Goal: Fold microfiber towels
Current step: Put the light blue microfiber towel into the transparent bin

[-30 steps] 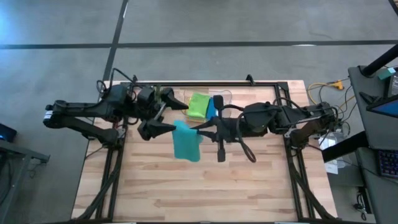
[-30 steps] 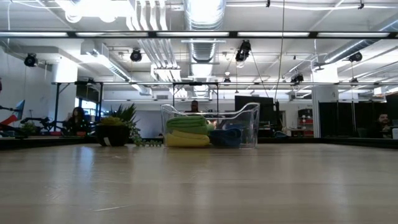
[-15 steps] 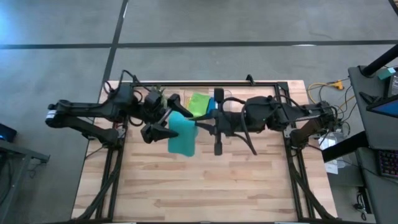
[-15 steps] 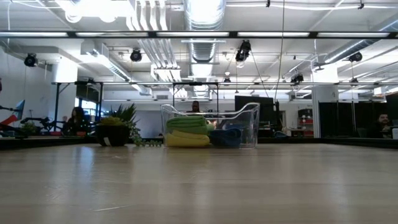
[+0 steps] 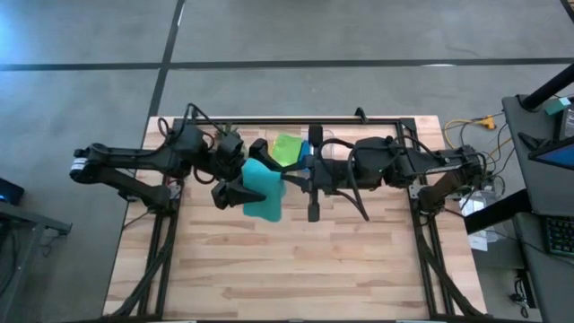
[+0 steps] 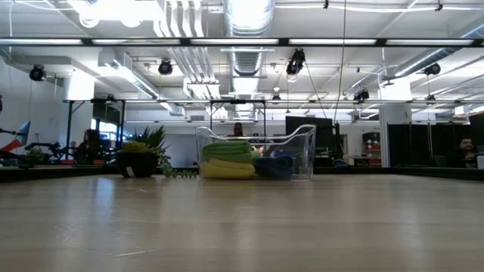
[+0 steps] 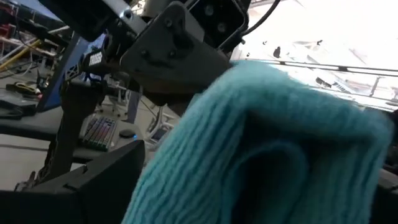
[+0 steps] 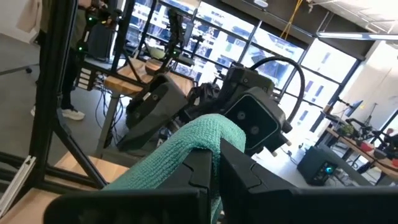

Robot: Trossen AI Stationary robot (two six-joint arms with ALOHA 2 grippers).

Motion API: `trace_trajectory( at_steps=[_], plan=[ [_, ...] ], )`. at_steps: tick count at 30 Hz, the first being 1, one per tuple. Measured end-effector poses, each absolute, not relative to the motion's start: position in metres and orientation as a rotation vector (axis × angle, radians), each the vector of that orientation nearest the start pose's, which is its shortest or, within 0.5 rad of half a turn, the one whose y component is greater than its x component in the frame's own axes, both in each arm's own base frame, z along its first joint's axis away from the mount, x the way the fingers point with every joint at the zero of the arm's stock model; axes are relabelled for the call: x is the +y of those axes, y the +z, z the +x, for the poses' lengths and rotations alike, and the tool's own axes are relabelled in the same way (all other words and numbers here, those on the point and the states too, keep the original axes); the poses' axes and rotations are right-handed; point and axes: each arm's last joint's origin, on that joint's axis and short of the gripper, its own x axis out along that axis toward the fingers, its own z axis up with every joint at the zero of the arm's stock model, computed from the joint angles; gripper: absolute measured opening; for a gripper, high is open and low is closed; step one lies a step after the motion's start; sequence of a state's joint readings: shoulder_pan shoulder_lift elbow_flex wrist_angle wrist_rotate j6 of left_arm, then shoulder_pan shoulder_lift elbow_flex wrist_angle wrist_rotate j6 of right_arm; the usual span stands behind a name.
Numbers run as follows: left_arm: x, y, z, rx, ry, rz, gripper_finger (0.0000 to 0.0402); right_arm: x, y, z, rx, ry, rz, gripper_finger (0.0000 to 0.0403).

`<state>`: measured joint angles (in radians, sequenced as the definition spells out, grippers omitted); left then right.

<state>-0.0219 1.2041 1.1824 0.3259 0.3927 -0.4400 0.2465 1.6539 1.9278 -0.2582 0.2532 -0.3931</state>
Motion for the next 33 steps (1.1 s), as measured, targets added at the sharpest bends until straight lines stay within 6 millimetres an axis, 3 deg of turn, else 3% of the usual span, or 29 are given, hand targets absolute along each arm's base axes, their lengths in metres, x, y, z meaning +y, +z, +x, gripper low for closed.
trace_trajectory(
  at_steps=[33],
  plan=[
    [-0.015, 0.421, 0.263, -0.125, -0.379, -0.351, 0.0388, 0.075, 0.497, 0.344, -0.027, -0.023, -0.359, 0.0009]
  ],
)
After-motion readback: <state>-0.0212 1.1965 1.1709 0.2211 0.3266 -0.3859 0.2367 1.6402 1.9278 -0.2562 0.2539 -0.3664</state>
